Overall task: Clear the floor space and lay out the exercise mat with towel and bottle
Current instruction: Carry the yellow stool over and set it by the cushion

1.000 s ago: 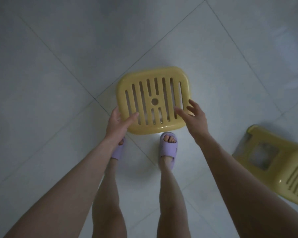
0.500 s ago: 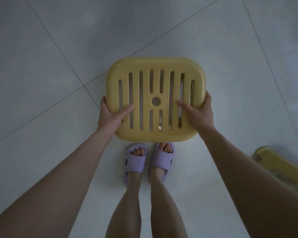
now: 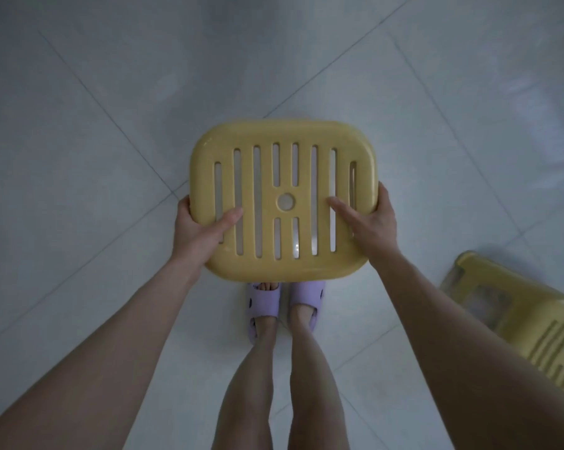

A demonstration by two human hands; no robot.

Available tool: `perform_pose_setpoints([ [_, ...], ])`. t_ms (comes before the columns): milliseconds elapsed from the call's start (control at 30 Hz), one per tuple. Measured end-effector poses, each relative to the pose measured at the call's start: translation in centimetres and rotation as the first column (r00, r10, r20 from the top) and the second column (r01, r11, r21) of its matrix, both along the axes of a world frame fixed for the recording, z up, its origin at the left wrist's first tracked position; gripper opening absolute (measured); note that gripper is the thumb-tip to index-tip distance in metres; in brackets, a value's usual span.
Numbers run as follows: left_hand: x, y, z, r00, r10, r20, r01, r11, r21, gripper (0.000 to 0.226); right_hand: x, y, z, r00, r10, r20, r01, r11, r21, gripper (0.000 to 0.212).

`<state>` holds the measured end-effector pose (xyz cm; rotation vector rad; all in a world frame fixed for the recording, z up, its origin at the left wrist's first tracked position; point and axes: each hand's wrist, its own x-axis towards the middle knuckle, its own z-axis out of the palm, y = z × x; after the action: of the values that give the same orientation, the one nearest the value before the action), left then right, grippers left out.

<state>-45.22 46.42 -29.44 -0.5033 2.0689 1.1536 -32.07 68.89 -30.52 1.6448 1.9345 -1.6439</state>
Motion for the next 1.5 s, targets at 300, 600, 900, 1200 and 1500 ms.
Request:
perform_pose_setpoints([
  [300, 3.0, 6.6, 21.0, 0.975, -0.214, -0.065, 0.220, 0.969, 0.110, 0.081, 7.9, 2.5, 21.5, 0.970, -0.228, -0.088, 0.235, 0.969, 0.073, 0.079],
  [600, 12.4, 11.7, 32.7, 0.908, -0.400, -0.128, 0.419, 0.884, 0.209, 0.081, 20.5, 3.4, 33.6, 0.902, -0.409, -0.139, 0.425, 0.898, 0.113, 0.083],
  [900, 30.5, 19.0, 38.5, 0.823, -0.534, -0.193, 0.567, 0.775, 0.277, 0.086, 40.9, 6.9, 39.8, 0.809, -0.546, -0.219, 0.582, 0.796, 0.166, 0.084],
  [1200, 48.8, 23.3, 38.8, 0.869, -0.453, -0.198, 0.494, 0.804, 0.330, 0.082, 58.5, 12.7, 41.5, 0.855, -0.475, -0.208, 0.515, 0.828, 0.223, 0.083],
  [1500, 55.6, 28.1, 35.7, 0.872, -0.460, -0.168, 0.489, 0.829, 0.272, 0.083, 65.6, 17.5, 37.5, 0.864, -0.480, -0.153, 0.502, 0.844, 0.189, 0.089],
])
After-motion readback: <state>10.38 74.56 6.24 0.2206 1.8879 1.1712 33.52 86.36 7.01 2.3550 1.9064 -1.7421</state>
